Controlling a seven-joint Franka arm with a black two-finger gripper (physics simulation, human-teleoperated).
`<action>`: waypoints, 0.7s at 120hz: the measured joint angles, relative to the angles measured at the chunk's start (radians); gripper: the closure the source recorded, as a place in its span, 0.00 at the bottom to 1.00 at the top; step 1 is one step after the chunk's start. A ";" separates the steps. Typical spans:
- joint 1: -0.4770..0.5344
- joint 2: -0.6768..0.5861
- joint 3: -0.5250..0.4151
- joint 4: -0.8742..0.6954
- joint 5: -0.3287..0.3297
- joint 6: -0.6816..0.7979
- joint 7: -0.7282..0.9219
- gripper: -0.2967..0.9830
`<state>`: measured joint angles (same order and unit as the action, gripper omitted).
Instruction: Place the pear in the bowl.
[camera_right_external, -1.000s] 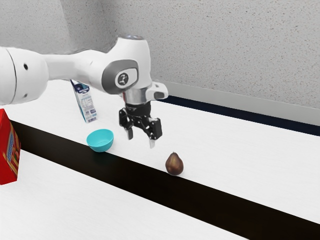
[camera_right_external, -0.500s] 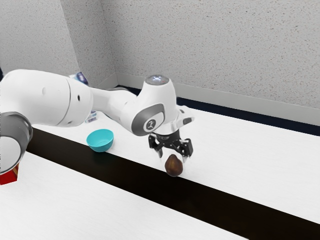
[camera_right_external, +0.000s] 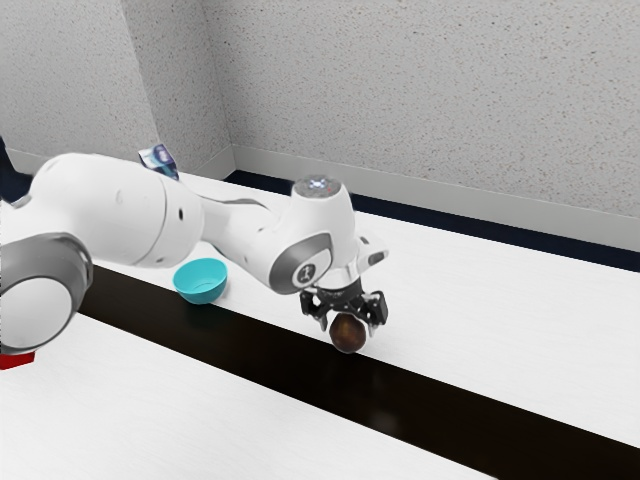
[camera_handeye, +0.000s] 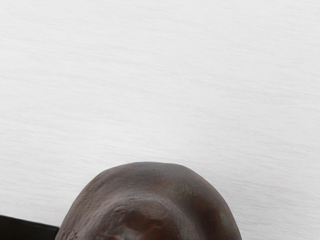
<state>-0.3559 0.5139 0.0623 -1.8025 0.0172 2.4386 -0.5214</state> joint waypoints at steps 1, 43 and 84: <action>0.000 0.001 0.000 0.000 0.000 0.000 -0.001 0.25; -0.002 0.021 0.001 0.001 0.001 0.006 -0.037 0.41; 0.039 -0.057 0.001 -0.027 0.010 -0.021 -0.071 0.48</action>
<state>-0.3166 0.4565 0.0633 -1.8291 0.0268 2.4175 -0.5921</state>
